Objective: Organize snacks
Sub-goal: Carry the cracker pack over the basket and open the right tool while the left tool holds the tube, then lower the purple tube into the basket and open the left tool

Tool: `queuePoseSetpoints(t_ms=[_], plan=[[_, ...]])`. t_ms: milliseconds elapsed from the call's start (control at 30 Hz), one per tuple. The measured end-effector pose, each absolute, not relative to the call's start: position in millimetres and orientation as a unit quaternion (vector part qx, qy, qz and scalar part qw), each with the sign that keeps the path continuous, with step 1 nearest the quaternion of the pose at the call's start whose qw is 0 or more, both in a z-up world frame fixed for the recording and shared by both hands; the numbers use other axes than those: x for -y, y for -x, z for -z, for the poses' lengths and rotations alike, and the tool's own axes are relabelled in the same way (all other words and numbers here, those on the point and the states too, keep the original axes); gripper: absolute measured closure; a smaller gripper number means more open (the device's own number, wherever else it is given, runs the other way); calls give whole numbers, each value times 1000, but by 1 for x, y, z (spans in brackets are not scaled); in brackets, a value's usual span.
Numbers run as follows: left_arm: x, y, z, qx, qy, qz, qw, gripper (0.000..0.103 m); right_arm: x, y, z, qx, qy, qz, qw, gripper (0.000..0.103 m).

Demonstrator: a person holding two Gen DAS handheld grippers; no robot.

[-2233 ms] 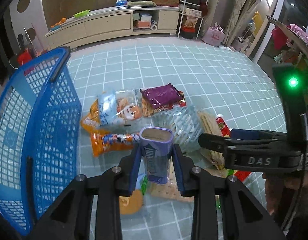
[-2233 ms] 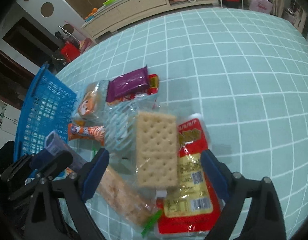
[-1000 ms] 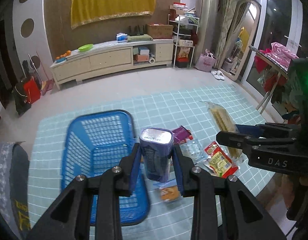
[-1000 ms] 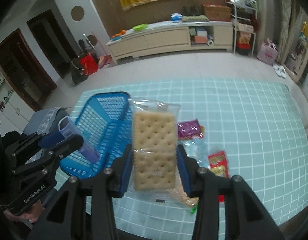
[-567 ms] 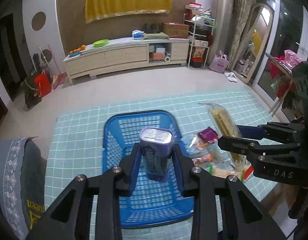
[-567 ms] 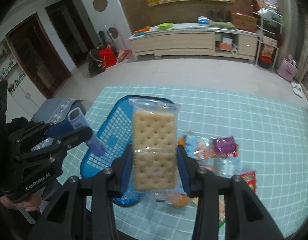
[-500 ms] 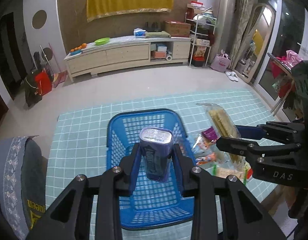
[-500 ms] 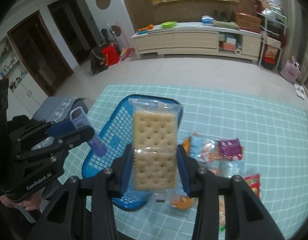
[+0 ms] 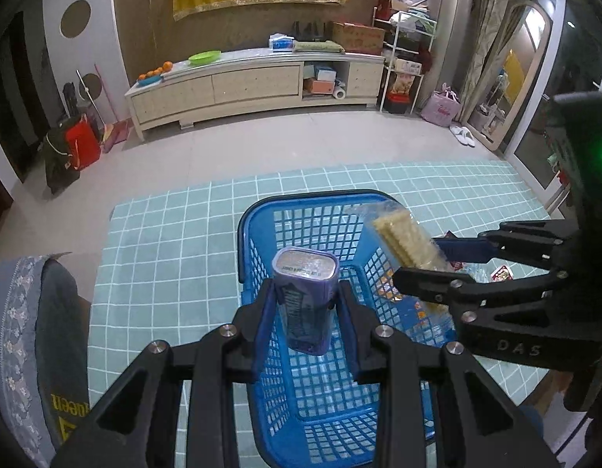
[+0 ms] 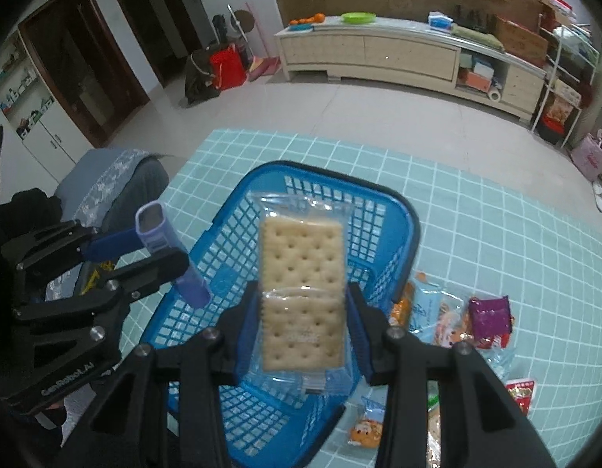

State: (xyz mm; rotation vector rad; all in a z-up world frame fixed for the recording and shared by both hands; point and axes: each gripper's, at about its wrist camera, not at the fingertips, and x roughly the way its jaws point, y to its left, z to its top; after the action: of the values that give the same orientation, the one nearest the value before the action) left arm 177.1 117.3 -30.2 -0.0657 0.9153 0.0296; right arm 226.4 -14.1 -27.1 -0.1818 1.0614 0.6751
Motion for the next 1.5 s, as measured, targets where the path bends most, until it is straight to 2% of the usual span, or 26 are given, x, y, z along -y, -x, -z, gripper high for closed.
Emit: queuePoseSetpoints(t_ms=[533, 600, 633, 667, 733, 967, 1233, 1500], plan=[[-125, -186, 37, -454, 45, -22, 890, 74, 6, -242, 51, -522, 110, -291, 794, 55], [-126, -186, 37, -454, 45, -24, 890, 74, 7, -244, 52, -524, 102, -290, 794, 50], [-125, -186, 37, -455, 45, -24, 889, 74, 9, -245, 51, -526, 93, -290, 795, 42], [-126, -186, 38, -455, 44, -24, 889, 74, 11, -246, 50, -524, 84, -288, 797, 28], [-125, -185, 37, -456, 43, -24, 888, 74, 18, -248, 44, -512, 67, -282, 808, 15], [-121, -182, 32, -452, 39, -21, 891, 74, 38, -239, 23, -468, 29, -264, 843, 14], [-106, -183, 31, -446, 38, -7, 894, 74, 67, -233, 28, -481, -1, -228, 846, 14], [-87, -199, 54, -460, 38, 9, 887, 74, 84, -225, 39, -485, 1, -201, 851, 14]])
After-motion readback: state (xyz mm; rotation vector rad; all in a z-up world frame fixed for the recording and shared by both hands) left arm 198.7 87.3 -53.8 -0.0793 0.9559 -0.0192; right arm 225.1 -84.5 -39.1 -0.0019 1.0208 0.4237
